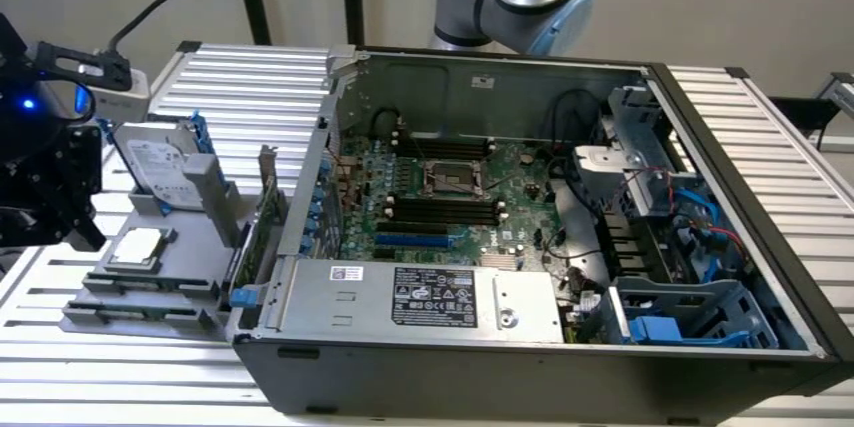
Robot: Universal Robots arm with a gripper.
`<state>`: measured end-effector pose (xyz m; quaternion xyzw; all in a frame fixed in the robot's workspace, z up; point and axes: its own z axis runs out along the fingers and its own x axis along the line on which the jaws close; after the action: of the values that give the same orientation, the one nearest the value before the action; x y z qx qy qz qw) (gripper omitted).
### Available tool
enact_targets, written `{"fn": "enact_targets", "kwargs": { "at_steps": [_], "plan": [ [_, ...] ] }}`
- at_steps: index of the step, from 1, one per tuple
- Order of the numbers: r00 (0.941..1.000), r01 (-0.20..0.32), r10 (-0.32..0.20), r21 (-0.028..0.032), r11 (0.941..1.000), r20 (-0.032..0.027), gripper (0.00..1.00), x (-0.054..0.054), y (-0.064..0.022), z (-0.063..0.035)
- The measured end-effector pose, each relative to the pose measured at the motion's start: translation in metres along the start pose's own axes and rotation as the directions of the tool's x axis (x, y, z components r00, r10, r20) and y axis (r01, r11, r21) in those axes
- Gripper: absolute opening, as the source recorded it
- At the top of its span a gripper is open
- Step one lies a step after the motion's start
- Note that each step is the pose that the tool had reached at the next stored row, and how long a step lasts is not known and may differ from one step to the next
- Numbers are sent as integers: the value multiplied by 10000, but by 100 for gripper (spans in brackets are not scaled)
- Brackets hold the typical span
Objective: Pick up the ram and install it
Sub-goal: 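Pick up the ram and move it above insertion slot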
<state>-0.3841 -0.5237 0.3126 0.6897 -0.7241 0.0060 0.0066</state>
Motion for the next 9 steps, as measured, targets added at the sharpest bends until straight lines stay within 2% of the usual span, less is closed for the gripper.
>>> {"fn": "enact_targets", "kwargs": {
  "at_steps": [2,3,4,6,9],
  "plan": [
    [10000,3,-3,1,10000,0,12,3,5,0],
    [10000,2,-2,1,10000,0,18,2,5,0],
    [10000,2,-2,1,10000,0,18,2,6,1],
    [10000,1,-1,1,10000,0,30,3,6,1],
    [10000,1,-1,1,10000,0,36,3,7,19]
  ]
}}
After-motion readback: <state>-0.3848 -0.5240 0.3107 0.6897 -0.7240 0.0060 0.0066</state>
